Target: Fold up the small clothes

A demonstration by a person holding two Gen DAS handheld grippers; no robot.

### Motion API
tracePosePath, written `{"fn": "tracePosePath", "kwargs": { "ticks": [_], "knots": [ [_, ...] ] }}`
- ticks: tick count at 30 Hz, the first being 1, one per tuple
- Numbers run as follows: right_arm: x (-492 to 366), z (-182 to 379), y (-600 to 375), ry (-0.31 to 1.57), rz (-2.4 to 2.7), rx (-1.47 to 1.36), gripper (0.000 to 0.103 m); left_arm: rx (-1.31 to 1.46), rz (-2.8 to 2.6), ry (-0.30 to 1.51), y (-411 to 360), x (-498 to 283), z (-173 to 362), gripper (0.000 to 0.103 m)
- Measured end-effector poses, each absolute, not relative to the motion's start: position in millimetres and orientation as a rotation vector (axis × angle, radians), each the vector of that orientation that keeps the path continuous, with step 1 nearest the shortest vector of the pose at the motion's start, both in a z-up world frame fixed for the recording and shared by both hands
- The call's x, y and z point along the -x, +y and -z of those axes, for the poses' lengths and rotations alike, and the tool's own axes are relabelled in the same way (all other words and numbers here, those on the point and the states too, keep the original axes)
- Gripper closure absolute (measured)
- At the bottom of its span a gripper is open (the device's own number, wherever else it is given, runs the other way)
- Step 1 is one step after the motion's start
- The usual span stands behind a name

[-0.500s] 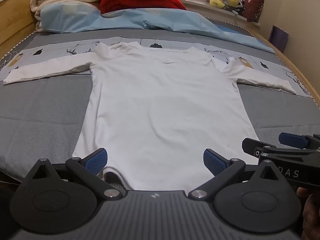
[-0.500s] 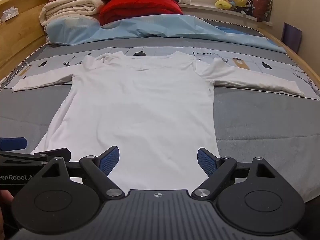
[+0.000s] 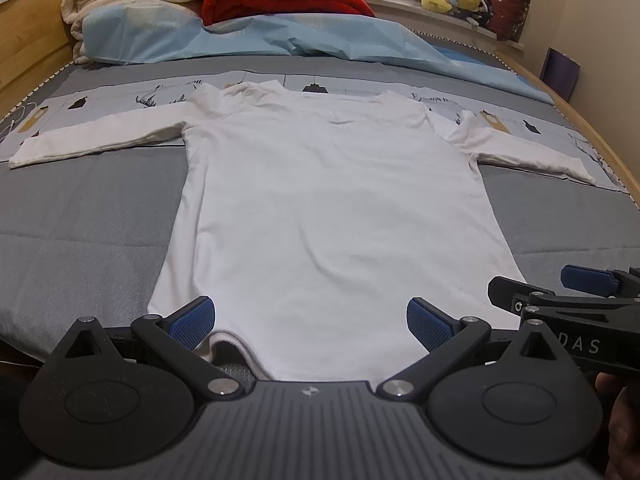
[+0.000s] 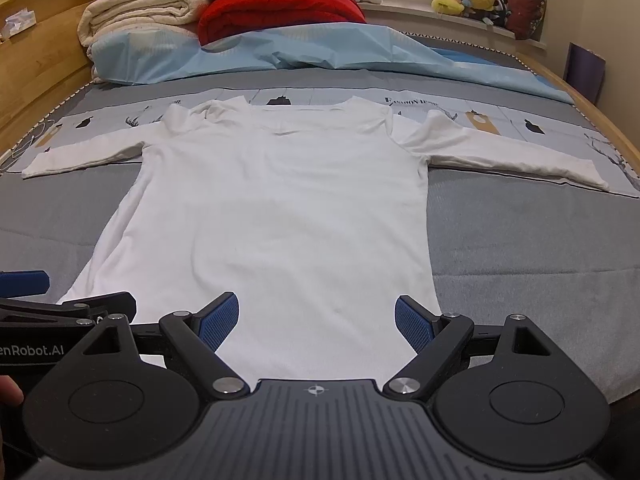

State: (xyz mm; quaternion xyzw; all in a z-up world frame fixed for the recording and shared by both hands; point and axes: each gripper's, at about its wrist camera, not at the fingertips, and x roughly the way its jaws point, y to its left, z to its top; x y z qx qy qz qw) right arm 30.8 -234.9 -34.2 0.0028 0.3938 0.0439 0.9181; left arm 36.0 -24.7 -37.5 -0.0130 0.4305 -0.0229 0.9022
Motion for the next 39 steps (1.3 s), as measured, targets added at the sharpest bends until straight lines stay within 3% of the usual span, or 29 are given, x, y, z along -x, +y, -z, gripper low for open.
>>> {"fn": "tracePosePath", "kwargs": {
  "ticks": [22,27,29,31,33,39],
  "knots": [
    [-33,42,-238,0.819,-0.082,-0.021,0.017,0.017,0.047,0.899,-27,-37,41,0.001],
    [-35,39,-246,0.792,-0.055,-0.058,0.021,0.14,-0.028,0.839,17,-53,26,0.001],
    [-36,38,-256,0.786,-0.019,-0.092,0.027,0.215,-0.048,0.836,45,-63,23,0.011],
    [-37,39,-268,0.793,0.023,-0.121,0.029,0.219,-0.04,0.854,71,-77,23,0.044],
    [-40,42,-279,0.792,0.051,-0.157,0.037,0.196,-0.029,0.866,89,-87,26,0.058],
    [-49,57,-302,0.865,0.104,-0.208,0.041,0.275,-0.073,1.132,123,-112,75,0.062]
  ]
}}
